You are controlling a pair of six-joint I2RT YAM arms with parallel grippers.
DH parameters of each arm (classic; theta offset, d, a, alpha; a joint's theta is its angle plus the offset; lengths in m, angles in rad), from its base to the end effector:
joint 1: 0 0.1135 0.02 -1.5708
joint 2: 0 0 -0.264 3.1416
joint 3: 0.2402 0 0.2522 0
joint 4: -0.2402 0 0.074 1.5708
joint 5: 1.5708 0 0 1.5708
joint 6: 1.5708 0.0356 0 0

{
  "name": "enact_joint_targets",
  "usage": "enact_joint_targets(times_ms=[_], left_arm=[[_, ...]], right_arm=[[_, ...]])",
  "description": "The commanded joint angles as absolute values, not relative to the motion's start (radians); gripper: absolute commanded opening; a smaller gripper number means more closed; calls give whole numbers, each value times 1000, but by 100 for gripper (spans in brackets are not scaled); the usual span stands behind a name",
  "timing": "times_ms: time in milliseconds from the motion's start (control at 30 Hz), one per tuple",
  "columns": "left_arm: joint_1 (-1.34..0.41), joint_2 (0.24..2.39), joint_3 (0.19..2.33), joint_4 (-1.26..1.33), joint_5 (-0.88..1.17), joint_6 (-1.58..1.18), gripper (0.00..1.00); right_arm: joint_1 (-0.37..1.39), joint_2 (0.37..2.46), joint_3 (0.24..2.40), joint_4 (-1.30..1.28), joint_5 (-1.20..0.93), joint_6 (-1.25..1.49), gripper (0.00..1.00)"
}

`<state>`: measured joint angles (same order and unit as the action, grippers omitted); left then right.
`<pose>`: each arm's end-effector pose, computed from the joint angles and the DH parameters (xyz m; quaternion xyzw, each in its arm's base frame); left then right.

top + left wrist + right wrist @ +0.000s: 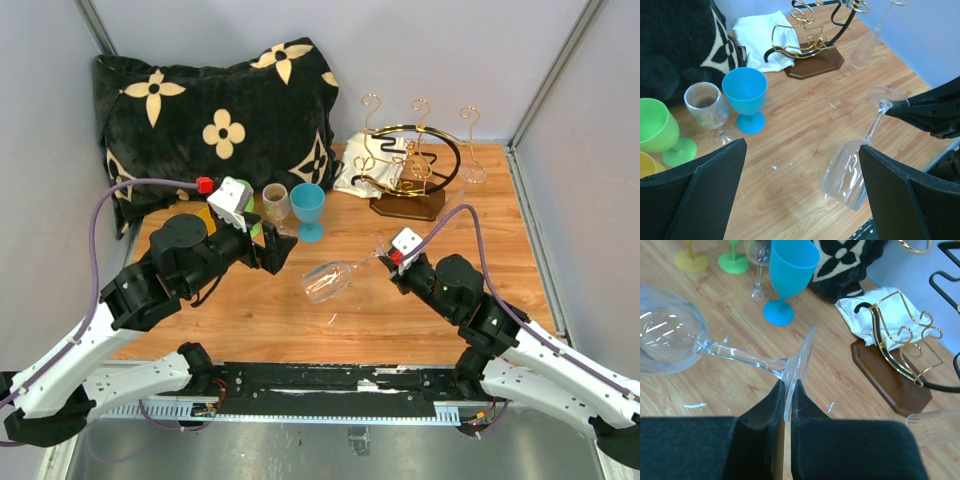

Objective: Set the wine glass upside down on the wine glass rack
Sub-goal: Turn the wine glass upside down at the wine rack.

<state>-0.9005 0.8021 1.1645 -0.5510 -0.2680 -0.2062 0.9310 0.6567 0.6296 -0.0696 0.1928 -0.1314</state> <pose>0.1010 -0.1122 0.4259 0.1797 0.7471 -0.2444 0.5915 0.1045 0.1290 0.3175 -0.3176 0.6682 0.1947 0.6440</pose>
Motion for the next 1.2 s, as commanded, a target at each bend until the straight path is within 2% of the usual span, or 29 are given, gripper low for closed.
enact_joint_targets(times_ms=[0,333,433,533,733,867,1033,1167], left_arm=[[-907,789,1144,-504,-262,-128,100],[-907,793,1082,-464,-232,-71,100],[-907,776,1035,-410,-167,-7,95],[-907,747,978,-344,-127,66,90],[-907,732,941,-284,-46,183,89],[-906,711,894,-276,121,345,89],[-907,598,771,-137,259,494,91],[-906,596,756,-164,367,637,84]], right_arm=[[930,668,677,-38,96,-354,1],[928,702,743,-145,-295,-656,1],[929,748,801,-248,-370,-724,1],[930,776,840,-284,-410,-761,0],[929,790,877,-288,-461,-792,1],[930,801,904,-326,-536,-819,1],[929,812,928,-374,-594,-857,1],[930,823,954,-407,-622,-880,1]])
